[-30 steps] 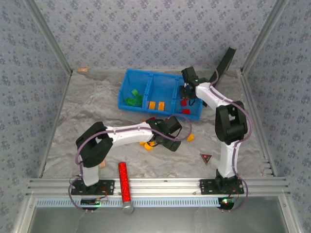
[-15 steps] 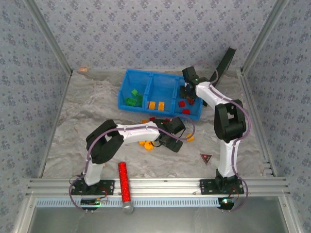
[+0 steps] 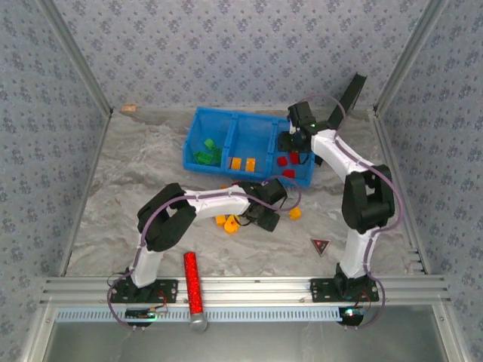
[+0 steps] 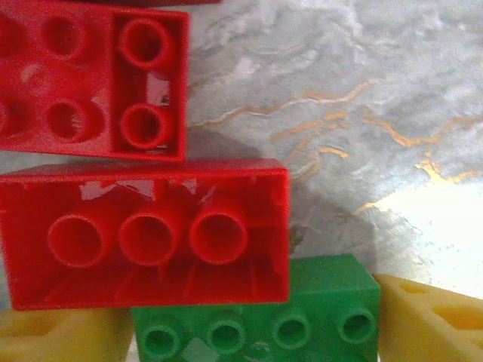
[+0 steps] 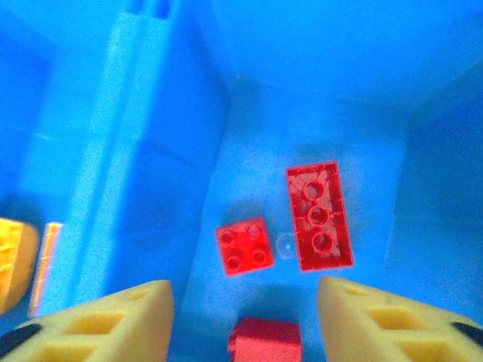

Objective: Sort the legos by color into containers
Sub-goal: Pick up the lego from the center of the table, then place the lego in the container.

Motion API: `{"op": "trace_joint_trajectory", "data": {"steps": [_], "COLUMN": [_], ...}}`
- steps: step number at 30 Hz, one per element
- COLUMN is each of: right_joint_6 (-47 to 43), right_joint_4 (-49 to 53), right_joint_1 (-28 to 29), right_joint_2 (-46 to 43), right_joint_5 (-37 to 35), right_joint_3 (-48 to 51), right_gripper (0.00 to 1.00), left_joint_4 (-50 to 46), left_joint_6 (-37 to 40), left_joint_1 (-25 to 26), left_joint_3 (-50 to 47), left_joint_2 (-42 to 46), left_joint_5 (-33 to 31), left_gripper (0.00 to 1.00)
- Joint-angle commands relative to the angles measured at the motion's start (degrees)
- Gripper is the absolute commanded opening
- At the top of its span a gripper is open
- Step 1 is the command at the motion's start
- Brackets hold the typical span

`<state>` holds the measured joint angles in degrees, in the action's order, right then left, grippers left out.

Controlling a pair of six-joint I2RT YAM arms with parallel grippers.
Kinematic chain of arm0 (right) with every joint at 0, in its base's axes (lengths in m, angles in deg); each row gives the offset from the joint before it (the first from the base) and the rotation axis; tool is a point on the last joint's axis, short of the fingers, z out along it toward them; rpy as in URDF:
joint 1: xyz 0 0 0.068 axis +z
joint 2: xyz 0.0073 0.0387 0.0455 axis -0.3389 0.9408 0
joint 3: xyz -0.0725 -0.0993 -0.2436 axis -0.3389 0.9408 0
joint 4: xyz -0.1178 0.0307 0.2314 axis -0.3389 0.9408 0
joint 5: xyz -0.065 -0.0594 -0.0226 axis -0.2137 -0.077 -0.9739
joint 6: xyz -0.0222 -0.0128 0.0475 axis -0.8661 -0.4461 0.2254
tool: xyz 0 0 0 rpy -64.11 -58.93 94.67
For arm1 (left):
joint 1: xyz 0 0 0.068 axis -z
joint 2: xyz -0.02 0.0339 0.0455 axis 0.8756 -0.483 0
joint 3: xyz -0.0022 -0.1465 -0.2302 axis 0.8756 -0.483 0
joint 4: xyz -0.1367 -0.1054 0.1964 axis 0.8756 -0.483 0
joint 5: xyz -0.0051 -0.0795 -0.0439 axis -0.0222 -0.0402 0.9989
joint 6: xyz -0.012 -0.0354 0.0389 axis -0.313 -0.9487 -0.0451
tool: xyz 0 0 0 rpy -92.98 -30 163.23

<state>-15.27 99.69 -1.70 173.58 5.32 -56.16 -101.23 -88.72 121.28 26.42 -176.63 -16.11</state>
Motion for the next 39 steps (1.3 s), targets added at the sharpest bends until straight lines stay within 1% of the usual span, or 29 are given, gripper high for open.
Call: {"op": "trace_joint_trajectory", "data": {"steps": [1, 3, 6, 11, 12, 16, 19, 21, 24, 27, 32, 34, 36, 39], "right_joint_6": [-0.1, 0.4, 1.6, 5.0, 5.9, 8.6, 10.5, 11.9, 13.2, 13.8, 14.1, 14.2, 14.3, 14.7], "right_joint_4": [1.7, 2.4, 4.8, 7.2, 7.5, 5.4, 3.6, 2.5, -0.4, -3.0, -5.3, -5.6, -6.0, -7.0], "right_joint_1": [0.5, 0.5, 0.5, 0.6, 0.6, 0.6, 1.0, 1.5, 2.7, 3.8, 5.7, 6.0, 6.1, 6.2], "right_joint_2": [-6.9, -10.3, -15.7, -24.4, -26.3, -33.1, -36.7, -38.4, -39.4, -38.1, -35.4, -34.5, -33.6, -32.4], "right_joint_5": [1.5, 1.5, 0.8, -0.1, 0.0, 3.1, 5.7, 6.2, 6.8, 6.8, 6.0, 5.3, 5.0, 4.8], "right_joint_3": [3.5, 6.7, 11.3, 19.7, 23.4, 32.8, 38.4, 41.3, 44.9, 47.3, 48.5, 48.6, 48.8, 49.1], "right_gripper": [0.62, 0.68, 0.72, 0.73, 0.73, 0.73, 0.73, 0.73, 0.73, 0.74, 0.74, 0.74, 0.74, 0.74], "left_joint_4": [-1.1, -1.2, -1.4, -2.9, -3.3, -4.8, -7.2, -8.6, -8.8, -8.4, -9.3, -8.9, -7.6, -7.0], "left_joint_6": [-0.9, -0.9, -0.9, -0.4, -0.2, 1.5, 3.5, 4.8, 6.5, 7.4, 8.1, 7.8, 7.5, 7.3], "left_joint_1": [-1.1, -1.5, -2.0, -3.3, -3.8, -6.1, -8.2, -9.7, -12.5, -15.7, -22.6, -26.1, -29.5, -33.3], "left_joint_3": [0.2, 0.1, -0.8, -1.1, -0.8, 1.8, 5.4, 8.1, 10.7, 13.1, 17.1, 18.2, 18.8, 21.2], "left_joint_2": [-2.2, -2.3, -1.9, 1.7, 2.9, 7.9, 10.7, 12.3, 14.0, 13.9, 13.1, 12.7, 12.2, 9.7], "left_joint_5": [1.9, 2.9, 4.3, 5.9, 6.4, 7.6, 8.3, 8.0, 7.1, 5.1, -1.1, -0.9, 0.9, 2.5], "left_gripper": [0.71, 0.65, 0.59, 0.55, 0.54, 0.52, 0.51, 0.51, 0.51, 0.51, 0.52, 0.52, 0.52, 0.52]}}
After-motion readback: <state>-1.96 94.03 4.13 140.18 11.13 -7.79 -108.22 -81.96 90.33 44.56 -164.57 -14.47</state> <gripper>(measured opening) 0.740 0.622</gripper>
